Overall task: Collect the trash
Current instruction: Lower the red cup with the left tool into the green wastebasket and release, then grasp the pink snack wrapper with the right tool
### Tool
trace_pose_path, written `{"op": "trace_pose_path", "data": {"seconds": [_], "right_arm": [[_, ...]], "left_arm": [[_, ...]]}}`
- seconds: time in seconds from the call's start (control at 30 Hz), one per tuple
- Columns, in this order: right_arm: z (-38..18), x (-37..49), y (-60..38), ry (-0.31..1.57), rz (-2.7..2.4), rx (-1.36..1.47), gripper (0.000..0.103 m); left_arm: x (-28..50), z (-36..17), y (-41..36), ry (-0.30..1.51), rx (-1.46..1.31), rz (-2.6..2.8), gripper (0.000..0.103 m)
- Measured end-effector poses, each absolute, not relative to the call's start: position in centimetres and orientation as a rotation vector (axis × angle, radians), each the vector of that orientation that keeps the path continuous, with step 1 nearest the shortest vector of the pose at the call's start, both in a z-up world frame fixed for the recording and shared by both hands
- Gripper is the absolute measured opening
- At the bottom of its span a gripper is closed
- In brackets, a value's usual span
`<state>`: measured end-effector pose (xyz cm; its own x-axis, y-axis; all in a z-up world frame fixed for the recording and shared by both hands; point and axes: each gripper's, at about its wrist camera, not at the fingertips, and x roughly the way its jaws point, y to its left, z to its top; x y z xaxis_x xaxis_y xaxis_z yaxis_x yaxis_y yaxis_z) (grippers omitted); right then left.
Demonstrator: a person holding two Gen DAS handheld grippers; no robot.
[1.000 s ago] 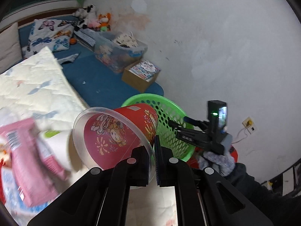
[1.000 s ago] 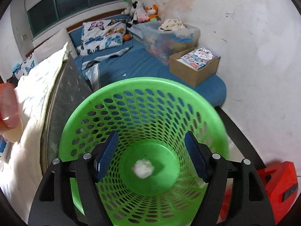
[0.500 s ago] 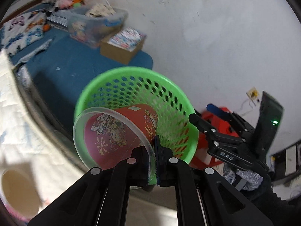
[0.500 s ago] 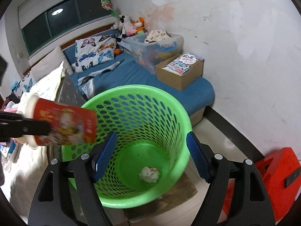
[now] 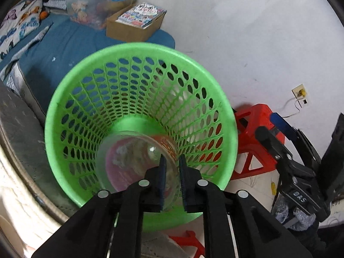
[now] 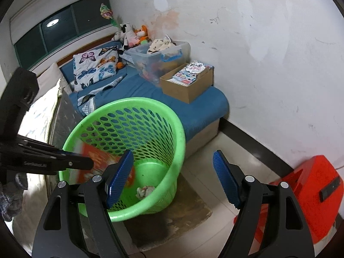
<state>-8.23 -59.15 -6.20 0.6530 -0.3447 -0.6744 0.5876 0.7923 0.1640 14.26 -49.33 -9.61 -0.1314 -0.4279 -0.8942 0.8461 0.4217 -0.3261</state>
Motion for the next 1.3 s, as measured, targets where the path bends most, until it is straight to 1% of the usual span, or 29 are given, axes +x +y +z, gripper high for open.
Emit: {"op": "trace_pose_path", "data": {"seconds": [0.13, 0.2, 0.23, 0.37, 0.43, 0.53, 0.6, 0.77, 0.83, 1.13, 1.2, 1.3], "right_arm": [[-6.5, -8.5, -59.0, 0.676, -0.544, 0.396, 0.076], [-6.5, -8.7, -58.9, 0.677, -0.541, 0.400, 0.076], [-6.4, -8.6, -58.8, 0.677, -0.537, 0.399, 0.076], [-5.6, -8.5, -57.8, 0.669, -0.516, 0.384, 0.076], [-5.2, -8.5, -57.2, 0.663, -0.501, 0.378, 0.076], [-4.4, -8.1, -55.9, 0.662, -0.468, 0.360, 0.076], [-3.7, -7.9, -54.8, 0.658, -0.446, 0.341, 0.077], [-2.6, -7.2, -52.0, 0.656, -0.380, 0.309, 0.078], [-2.1, -6.8, -50.9, 0.655, -0.356, 0.294, 0.079], [-0.4, -4.4, -45.6, 0.654, -0.235, 0.243, 0.080], [-0.1, -4.0, -44.4, 0.654, -0.214, 0.232, 0.080], [0.5, -2.8, -42.4, 0.657, -0.161, 0.222, 0.080]], "left_arm": [[14.6, -10.4, -49.3, 1.296, 0.417, -1.140, 0.013], [14.7, -10.3, -49.0, 1.288, 0.417, -1.130, 0.018], [14.8, -10.2, -48.8, 1.282, 0.411, -1.130, 0.018], [15.0, -8.7, -47.4, 1.243, 0.378, -1.125, 0.019], [15.2, -7.7, -46.3, 1.218, 0.360, -1.119, 0.023], [14.9, -5.8, -44.4, 1.171, 0.322, -1.113, 0.024], [14.6, -4.5, -42.6, 1.134, 0.302, -1.103, 0.024], [13.8, -1.7, -38.1, 1.049, 0.260, -1.068, 0.029], [13.5, -0.7, -36.0, 1.015, 0.239, -1.050, 0.035], [13.2, 1.5, -25.9, 0.911, 0.128, -0.920, 0.035], [13.2, 1.8, -23.4, 0.894, 0.099, -0.880, 0.038], [13.3, 2.1, -20.3, 0.866, 0.066, -0.815, 0.038]]}}
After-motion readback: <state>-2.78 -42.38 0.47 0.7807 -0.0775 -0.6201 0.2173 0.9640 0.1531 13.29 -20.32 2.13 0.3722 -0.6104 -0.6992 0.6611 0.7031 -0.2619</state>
